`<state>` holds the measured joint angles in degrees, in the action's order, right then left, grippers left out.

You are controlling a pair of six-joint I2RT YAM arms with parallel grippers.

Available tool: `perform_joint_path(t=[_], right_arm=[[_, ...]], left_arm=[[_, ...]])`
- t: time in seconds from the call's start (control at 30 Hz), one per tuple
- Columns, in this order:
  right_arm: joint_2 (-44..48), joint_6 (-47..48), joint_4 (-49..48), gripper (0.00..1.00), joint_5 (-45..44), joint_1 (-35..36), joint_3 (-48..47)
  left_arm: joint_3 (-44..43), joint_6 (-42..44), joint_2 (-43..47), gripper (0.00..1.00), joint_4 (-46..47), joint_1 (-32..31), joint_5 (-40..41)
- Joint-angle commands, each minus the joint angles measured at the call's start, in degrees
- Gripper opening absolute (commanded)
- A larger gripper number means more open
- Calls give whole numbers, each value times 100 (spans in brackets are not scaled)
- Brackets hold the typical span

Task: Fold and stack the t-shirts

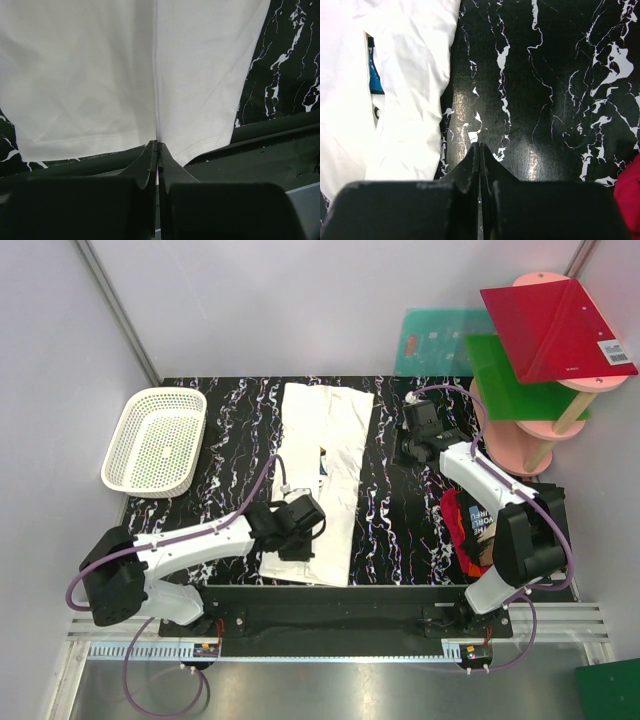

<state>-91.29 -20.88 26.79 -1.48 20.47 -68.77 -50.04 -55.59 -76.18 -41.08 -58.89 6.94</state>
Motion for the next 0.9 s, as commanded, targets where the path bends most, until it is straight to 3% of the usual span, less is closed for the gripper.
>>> perform_joint_path(t=[0.0,0.23,0.27,0.3,0.37,0.4,0.43,0.5,0.63,0.77,0.87], right_arm=[[-91,-30,-174,0,130,27,-119],[-223,-56,-130,2,376,27,-136],[-258,-65,-130,2,393,27,-136],[-276,-65,-130,3,446,27,-145],[-276,-65,-130,5,542,36,-136],[-276,-65,-130,7,639,27,-128],[-267,-100,-138,10,675,27,-110],[-284,-109,-156,12,754,27,-75],[-425,-319,-209,12,1139,27,-92],[-478,-618,-340,12,1938,36,214],[-338,-855,-647,20,2640,54,731]], left_arm=[[152,-197,60,0,-128,-52,-333],[425,-321,-72,0,-155,-105,-352],[416,-294,-72,6,-146,-105,-325],[399,-225,-63,35,-155,-122,-290],[294,-171,50,64,-155,-201,-115],[250,-128,129,87,-155,-236,-36],[171,-110,313,94,-155,-306,139],[126,-48,559,99,-163,-359,368],[187,-39,1358,99,-277,-360,1061],[249,-206,1598,99,-1058,-211,1626],[494,-355,1694,99,-1455,18,1662]])
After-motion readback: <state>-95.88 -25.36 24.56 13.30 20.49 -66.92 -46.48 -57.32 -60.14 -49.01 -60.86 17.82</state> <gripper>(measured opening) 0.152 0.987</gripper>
